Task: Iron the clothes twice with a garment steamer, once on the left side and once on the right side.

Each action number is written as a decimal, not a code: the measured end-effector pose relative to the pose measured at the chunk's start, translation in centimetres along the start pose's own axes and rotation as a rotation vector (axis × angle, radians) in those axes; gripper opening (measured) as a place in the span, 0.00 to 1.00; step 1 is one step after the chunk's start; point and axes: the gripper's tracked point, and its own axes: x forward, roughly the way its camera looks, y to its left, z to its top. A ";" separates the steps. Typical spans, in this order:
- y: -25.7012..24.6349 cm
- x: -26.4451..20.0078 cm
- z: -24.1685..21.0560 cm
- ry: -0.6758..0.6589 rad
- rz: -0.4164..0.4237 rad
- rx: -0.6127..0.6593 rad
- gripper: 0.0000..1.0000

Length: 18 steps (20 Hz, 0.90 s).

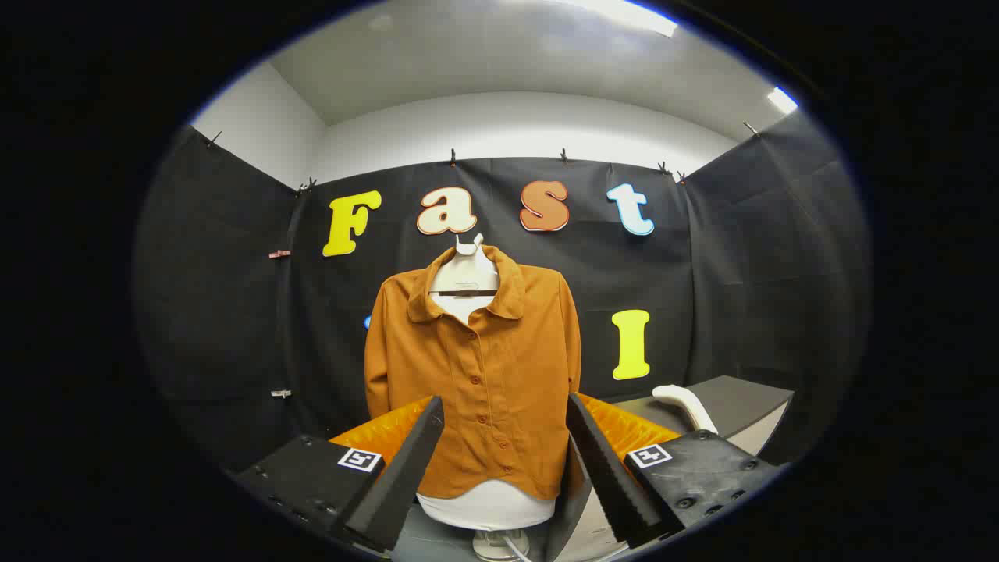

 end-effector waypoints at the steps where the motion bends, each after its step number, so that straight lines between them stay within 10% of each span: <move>1: 0.0 0.0 0.0 -0.004 -0.003 -0.003 0.98; 18: -0.5 0.0 0.3 -0.045 -0.060 -0.006 0.99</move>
